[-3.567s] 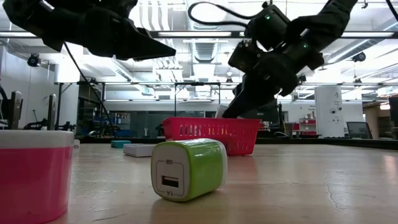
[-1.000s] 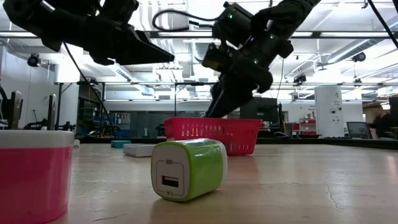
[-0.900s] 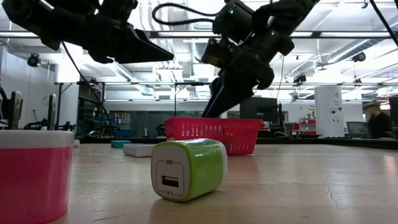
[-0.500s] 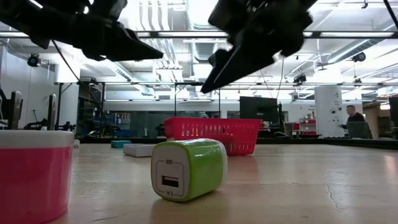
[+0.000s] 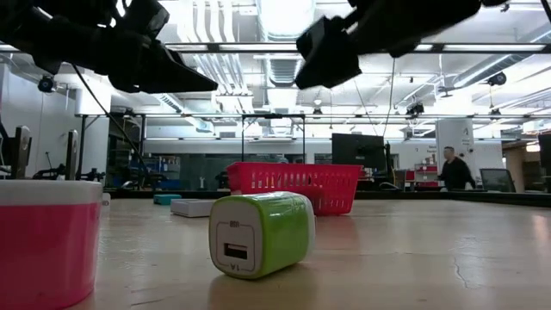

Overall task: Pick & Place Office items
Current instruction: Put the green and white charger adapter into the red bin

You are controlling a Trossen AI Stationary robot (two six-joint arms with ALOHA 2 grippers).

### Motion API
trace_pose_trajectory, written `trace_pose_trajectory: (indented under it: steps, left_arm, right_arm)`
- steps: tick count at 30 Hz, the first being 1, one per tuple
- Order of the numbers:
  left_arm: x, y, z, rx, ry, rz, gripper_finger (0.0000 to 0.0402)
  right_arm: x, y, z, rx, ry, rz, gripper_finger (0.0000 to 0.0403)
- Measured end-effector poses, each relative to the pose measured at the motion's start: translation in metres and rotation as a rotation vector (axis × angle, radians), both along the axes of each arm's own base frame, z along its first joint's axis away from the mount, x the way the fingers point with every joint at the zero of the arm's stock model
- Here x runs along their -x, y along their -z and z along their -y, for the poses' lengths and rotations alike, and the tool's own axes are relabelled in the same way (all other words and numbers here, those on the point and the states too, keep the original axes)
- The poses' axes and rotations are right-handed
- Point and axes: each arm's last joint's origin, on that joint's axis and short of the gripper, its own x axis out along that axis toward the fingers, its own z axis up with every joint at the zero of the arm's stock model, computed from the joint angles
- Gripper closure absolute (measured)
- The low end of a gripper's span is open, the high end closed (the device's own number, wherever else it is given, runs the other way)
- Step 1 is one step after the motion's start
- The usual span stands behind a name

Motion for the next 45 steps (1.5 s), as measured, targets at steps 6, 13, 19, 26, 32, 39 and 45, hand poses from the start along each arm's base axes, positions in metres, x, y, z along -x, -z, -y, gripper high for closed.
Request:
trace_pose_trajectory:
  steps: [6, 13, 19, 26, 32, 39, 45]
  left_arm:
    - [0.000, 0.000, 0.000, 0.002, -0.003, 0.001, 0.0174]
    - [0.000, 0.001, -0.001, 0.001, -0.007, 0.000, 0.0174]
    - [0.000, 0.001, -0.002, -0.003, -0.015, 0.000, 0.0174]
    - [0.000, 0.001, -0.002, 0.000, -0.017, -0.002, 0.0174]
    - [0.002, 0.004, -0.003, 0.000, -0.020, -0.011, 0.0174]
    - [0.003, 0.005, -0.004, 0.006, -0.027, -0.013, 0.0174]
    - [0.003, 0.005, -0.004, 0.009, -0.028, -0.012, 0.0174]
  right_arm:
    - [-0.014, 0.025, -0.018, 0.005, -0.021, -0.040, 0.0129]
    - [-0.032, 0.034, -0.032, 0.046, -0.055, -0.087, 0.0129]
    - [-0.044, 0.046, -0.046, 0.101, -0.099, -0.166, 0.0129]
    - [-0.050, 0.045, -0.055, 0.112, -0.123, -0.163, 0.0129]
    - [-0.051, 0.047, -0.058, 0.107, -0.124, -0.145, 0.0129]
    - [-0.053, 0.054, -0.058, 0.116, -0.121, -0.150, 0.0129]
    - [-0.054, 0.053, -0.059, 0.116, -0.126, -0.135, 0.0129]
